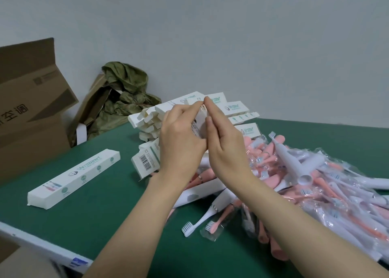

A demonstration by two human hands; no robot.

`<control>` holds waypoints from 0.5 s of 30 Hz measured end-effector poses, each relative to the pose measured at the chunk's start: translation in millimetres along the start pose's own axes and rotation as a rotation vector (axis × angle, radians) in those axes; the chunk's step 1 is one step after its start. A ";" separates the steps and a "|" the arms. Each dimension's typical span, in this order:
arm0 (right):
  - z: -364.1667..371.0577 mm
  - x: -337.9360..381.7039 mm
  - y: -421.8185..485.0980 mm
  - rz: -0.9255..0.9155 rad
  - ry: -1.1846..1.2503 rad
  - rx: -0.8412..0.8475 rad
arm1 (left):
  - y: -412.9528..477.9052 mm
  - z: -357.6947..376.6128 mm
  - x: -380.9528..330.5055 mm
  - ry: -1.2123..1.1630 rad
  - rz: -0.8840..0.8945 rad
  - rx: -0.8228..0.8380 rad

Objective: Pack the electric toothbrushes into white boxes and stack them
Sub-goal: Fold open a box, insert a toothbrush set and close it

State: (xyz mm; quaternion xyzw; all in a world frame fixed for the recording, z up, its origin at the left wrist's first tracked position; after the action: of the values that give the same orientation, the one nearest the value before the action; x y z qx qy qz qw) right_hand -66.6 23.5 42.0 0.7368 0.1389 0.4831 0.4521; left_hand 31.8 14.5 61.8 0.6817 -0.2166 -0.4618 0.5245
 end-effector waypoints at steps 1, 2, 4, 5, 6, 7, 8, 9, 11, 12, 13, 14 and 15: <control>1.5 1.7 -1.8 -0.037 -0.046 0.010 | -0.6 0.2 1.1 -0.001 0.008 -0.001; 3.6 2.5 -3.4 -0.069 -0.091 0.030 | -1.8 0.8 2.9 0.005 0.014 0.004; 11.9 0.9 -6.8 -0.100 -0.144 0.099 | -4.0 1.7 6.7 0.026 0.024 0.030; 17.4 -0.6 -9.4 -0.099 -0.140 0.142 | -4.6 1.5 9.6 0.027 0.014 0.050; 21.9 -3.2 -11.2 -0.080 -0.101 0.175 | -4.5 -0.1 13.0 0.018 -0.002 0.067; 22.3 -6.9 -10.9 -0.030 -0.024 0.176 | -3.8 -4.3 15.3 0.008 -0.006 0.065; 17.9 -11.9 -7.5 0.047 0.070 0.130 | -1.9 -12.3 15.7 -0.007 0.003 0.038; 9.9 -19.4 -2.8 0.136 0.154 0.049 | 1.2 -24.4 15.8 -0.046 0.013 -0.025; -7.2 -41.0 7.4 0.332 0.213 -0.089 | 9.9 -58.6 17.2 -0.229 0.027 -0.247; -11.6 -53.0 10.0 0.442 0.194 -0.097 | 11.4 -76.3 20.1 -0.339 0.046 -0.369; -11.8 -65.1 10.1 0.560 0.198 -0.074 | 11.7 -90.2 24.5 -0.426 0.057 -0.471; -8.8 -76.3 7.0 0.686 0.259 -0.043 | 10.9 -98.6 32.2 -0.495 0.026 -0.543; -2.3 -82.9 1.9 0.811 0.388 -0.009 | 9.8 -101.1 43.8 -0.572 -0.059 -0.579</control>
State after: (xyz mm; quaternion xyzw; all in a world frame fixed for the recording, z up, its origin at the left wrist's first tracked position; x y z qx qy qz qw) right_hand -110.0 -29.6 -4.8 0.6255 -0.0813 0.7511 0.1949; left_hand 141.3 28.9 55.4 0.3560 -0.1950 -0.6895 0.5999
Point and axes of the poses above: each hand's wrist, its own y-axis towards the middle knuckle, its own z-axis out of the palm, x = y × z, the point moved 9 cm from there along y, towards the middle knuckle, and after that the axes turned 9 degrees about -x, right-handed, at the moved point
